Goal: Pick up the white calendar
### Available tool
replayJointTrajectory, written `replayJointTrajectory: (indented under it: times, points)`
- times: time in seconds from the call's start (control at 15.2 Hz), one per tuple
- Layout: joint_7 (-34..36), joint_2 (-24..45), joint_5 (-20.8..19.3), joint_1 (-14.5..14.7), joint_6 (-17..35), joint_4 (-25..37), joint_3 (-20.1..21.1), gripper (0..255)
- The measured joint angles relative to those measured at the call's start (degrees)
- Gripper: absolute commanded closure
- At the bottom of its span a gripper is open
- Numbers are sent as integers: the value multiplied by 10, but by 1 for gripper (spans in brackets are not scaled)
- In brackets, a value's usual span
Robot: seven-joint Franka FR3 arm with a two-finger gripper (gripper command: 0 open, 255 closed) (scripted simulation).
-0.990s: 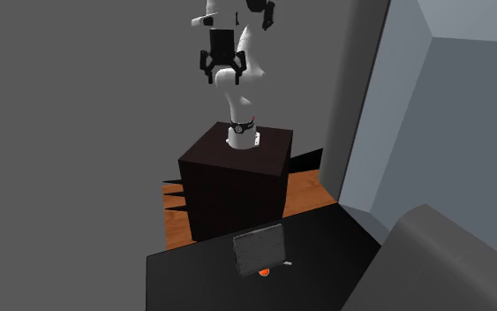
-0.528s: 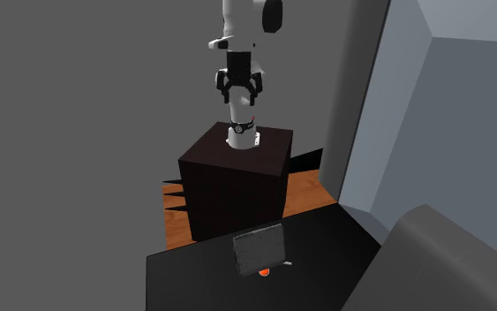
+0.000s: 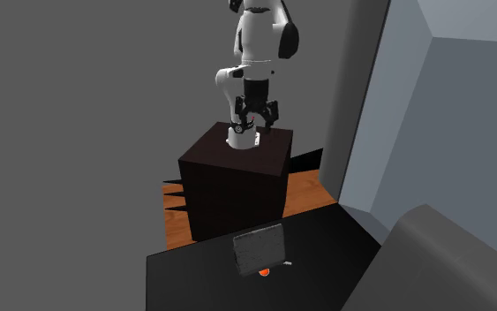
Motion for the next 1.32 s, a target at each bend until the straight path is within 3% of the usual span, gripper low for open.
replayJointTrajectory:
  times: [0.4,0.66,0.86,1.06,1.32]
  points:
    - [173,145,-52,-44,98,49,84,0]
    - [320,264,-148,-67,144,107,118,0]
    - [435,349,-231,-53,161,155,112,0]
    - [530,431,-299,-21,168,215,82,0]
    - [623,524,-350,28,168,300,35,0]
